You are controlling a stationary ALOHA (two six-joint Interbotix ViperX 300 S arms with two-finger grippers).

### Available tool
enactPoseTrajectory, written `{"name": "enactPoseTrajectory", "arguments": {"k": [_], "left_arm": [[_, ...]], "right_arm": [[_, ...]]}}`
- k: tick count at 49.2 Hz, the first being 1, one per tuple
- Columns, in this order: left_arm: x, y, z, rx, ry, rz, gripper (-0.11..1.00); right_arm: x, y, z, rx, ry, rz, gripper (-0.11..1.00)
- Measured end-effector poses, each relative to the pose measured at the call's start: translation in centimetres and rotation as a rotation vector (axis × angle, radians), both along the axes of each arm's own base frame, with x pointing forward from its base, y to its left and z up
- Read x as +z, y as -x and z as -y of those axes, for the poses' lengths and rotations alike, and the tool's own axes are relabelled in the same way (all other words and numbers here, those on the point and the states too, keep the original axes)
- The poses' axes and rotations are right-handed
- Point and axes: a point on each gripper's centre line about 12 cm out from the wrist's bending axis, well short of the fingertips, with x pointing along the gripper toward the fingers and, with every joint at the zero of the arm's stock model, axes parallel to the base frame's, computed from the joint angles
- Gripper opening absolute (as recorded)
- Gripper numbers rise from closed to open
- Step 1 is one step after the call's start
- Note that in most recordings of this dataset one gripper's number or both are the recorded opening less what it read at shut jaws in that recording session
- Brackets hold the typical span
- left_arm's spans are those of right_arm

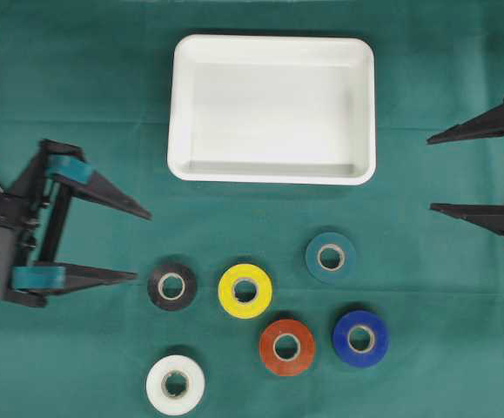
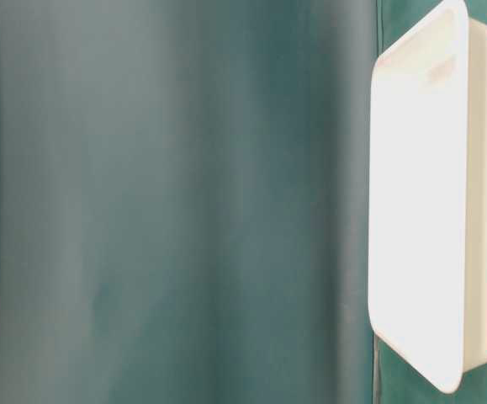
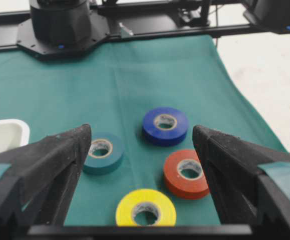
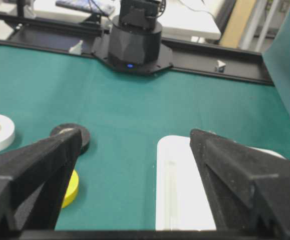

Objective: Pick up the tape from a random location and place it into the white case.
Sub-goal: 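Move the left gripper over the yellow tape roll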

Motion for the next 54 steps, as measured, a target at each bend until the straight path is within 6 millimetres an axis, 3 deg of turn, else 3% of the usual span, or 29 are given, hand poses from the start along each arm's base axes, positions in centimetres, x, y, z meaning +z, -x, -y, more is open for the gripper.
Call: {"name": "enactPoseTrajectory", "arguments": {"k": [32,54], "left_arm": [[0.6,-9.4,2.3,-0.011,-0.016,-0.061,0.93],[0.3,-10.3,2.4,-0.003,0.0,-0.163,0.93]], "right_arm": [[0.1,0.0,0.0,0.0,0.005,0.002,0.9],[0.0,0.0,0.0,0.0,0.006,-0.003,0.9]]}}
